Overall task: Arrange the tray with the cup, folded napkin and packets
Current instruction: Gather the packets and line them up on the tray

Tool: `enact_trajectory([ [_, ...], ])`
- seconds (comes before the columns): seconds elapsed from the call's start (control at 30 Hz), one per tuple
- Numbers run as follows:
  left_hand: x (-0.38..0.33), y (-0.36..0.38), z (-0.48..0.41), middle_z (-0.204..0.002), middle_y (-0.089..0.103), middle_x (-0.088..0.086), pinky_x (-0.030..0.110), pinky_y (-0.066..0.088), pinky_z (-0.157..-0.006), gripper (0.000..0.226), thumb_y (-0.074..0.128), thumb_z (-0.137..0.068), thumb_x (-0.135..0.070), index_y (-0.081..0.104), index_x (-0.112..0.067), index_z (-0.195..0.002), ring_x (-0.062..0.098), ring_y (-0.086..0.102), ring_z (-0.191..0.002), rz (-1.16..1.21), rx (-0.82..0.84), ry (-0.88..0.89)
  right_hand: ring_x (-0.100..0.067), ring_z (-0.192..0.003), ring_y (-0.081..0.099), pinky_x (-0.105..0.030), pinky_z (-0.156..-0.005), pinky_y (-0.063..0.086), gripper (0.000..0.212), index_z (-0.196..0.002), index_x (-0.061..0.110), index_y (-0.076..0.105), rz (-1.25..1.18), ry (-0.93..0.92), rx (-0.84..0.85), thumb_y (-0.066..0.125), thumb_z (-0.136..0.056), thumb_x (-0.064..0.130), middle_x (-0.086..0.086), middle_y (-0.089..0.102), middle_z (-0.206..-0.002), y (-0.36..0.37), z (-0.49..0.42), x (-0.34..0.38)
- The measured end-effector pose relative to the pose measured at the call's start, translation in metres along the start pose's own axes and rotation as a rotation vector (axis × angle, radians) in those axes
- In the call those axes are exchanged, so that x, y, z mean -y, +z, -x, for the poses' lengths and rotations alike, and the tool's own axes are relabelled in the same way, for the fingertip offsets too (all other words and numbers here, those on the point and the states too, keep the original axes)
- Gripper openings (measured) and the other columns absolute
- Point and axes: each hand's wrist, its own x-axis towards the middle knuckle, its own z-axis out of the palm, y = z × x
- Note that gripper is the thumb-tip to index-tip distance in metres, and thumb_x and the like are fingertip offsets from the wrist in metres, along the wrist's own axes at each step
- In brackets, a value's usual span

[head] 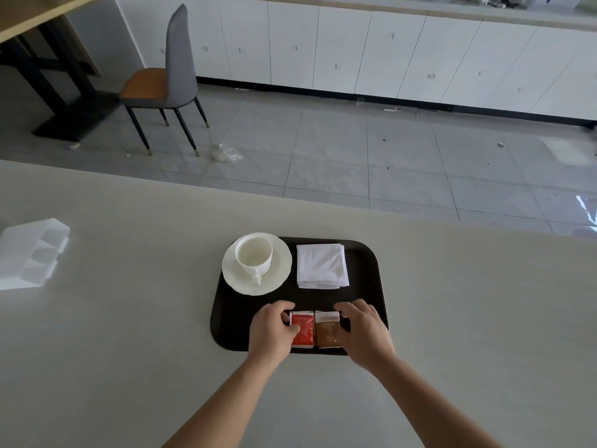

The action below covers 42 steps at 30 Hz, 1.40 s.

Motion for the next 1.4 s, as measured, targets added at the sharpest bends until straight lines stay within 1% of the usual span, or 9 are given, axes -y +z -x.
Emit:
enact_trajectory([
  [0.17, 0.004, 0.0, 0.003, -0.083, 0.065, -0.007, 0.024, 0.051, -0.075, 0.036, 0.079, -0.074, -0.018, 0.068, -0.02, -0.108, 0.007, 0.062, -0.079, 0.087, -0.067, -0.07, -0.013, -0.114, 0.049, -0.024, -0.086, 0.045, 0.043, -0.132, 0.027, 0.058, -0.036, 0.003, -0.032, 0.063, -0.09, 0.032, 0.009, 0.058, -0.119, 0.0, 0.003, -0.001],
  [0.37, -0.019, 0.009, 0.018, -0.092, 0.052, -0.008, 0.024, 0.044, -0.059, 0.06, 0.074, -0.06, -0.068, 0.052, -0.028, -0.099, 0.01, 0.057, -0.078, -0.239, -0.112, -0.013, -0.014, -0.111, 0.051, -0.025, -0.086, 0.046, 0.042, -0.129, 0.025, 0.06, -0.067, 0.003, -0.048, 0.066, -0.089, 0.035, 0.008, 0.059, -0.115, 0.0, 0.005, -0.002],
  [0.6, -0.022, 0.008, 0.016, -0.095, 0.06, 0.0, 0.029, 0.051, -0.069, 0.032, 0.067, -0.078, -0.038, 0.061, -0.021, -0.104, 0.017, 0.061, -0.082, -0.232, -0.073, -0.021, -0.014, -0.112, 0.05, -0.025, -0.09, 0.046, 0.045, -0.132, 0.025, 0.059, -0.08, 0.011, -0.036, 0.066, -0.088, 0.032, 0.007, 0.058, -0.118, 0.0, 0.006, -0.004],
  [0.77, -0.02, -0.002, 0.019, -0.084, 0.064, -0.006, 0.018, 0.035, -0.055, 0.015, 0.064, -0.081, -0.031, 0.066, -0.023, -0.093, 0.009, 0.057, -0.072, -0.108, -0.13, -0.033, -0.014, -0.114, 0.049, -0.024, -0.091, 0.044, 0.045, -0.132, 0.025, 0.058, -0.078, 0.0, -0.03, 0.066, -0.089, 0.032, 0.007, 0.057, -0.121, 0.0, 0.007, -0.005],
  [0.87, -0.012, -0.01, 0.021, -0.075, 0.066, -0.01, 0.021, 0.035, -0.054, 0.005, 0.064, -0.08, -0.023, 0.068, -0.023, -0.083, 0.01, 0.058, -0.07, -0.021, -0.214, -0.075, -0.013, -0.115, 0.049, -0.025, -0.092, 0.046, 0.044, -0.132, 0.025, 0.057, -0.087, -0.003, -0.014, 0.065, -0.089, 0.033, 0.008, 0.057, -0.122, -0.002, 0.008, -0.006],
  [1.0, -0.003, -0.013, 0.02, -0.075, 0.071, -0.006, 0.037, 0.057, -0.067, 0.016, 0.059, -0.081, -0.011, 0.071, -0.018, -0.089, 0.016, 0.068, -0.073, 0.216, -0.164, -0.196, -0.013, -0.114, 0.049, -0.026, -0.091, 0.048, 0.043, -0.131, 0.025, 0.058, -0.087, -0.01, -0.02, 0.066, -0.089, 0.033, 0.008, 0.057, -0.121, -0.002, 0.009, -0.007],
  [1.1, -0.009, -0.01, 0.022, -0.079, 0.071, -0.006, 0.039, 0.062, -0.063, 0.022, 0.059, -0.082, -0.008, 0.069, -0.017, -0.1, 0.014, 0.071, -0.072, 0.368, -0.064, -0.271, -0.014, -0.113, 0.049, -0.025, -0.09, 0.047, 0.043, -0.13, 0.025, 0.058, -0.079, -0.008, -0.023, 0.067, -0.088, 0.033, 0.008, 0.057, -0.121, -0.002, 0.01, -0.006],
  [1.3, -0.011, -0.005, 0.019, -0.088, 0.071, -0.003, 0.038, 0.061, -0.071, 0.028, 0.064, -0.084, -0.01, 0.066, -0.015, -0.112, 0.016, 0.07, -0.079, 0.186, -0.068, -0.163, -0.013, -0.115, 0.049, -0.026, -0.092, 0.046, 0.045, -0.131, 0.026, 0.058, -0.074, -0.008, 0.0, 0.067, -0.088, 0.034, 0.008, 0.057, -0.122, -0.003, 0.009, -0.007],
  [1.4, -0.012, -0.004, 0.021, -0.088, 0.072, -0.004, 0.025, 0.052, -0.07, 0.029, 0.067, -0.084, -0.017, 0.065, -0.017, -0.113, 0.014, 0.067, -0.083, 0.058, -0.123, -0.12, -0.012, -0.114, 0.049, -0.023, -0.09, 0.044, 0.045, -0.131, 0.027, 0.058, -0.07, -0.009, -0.01, 0.067, -0.087, 0.034, 0.008, 0.057, -0.121, -0.003, 0.01, -0.006],
])
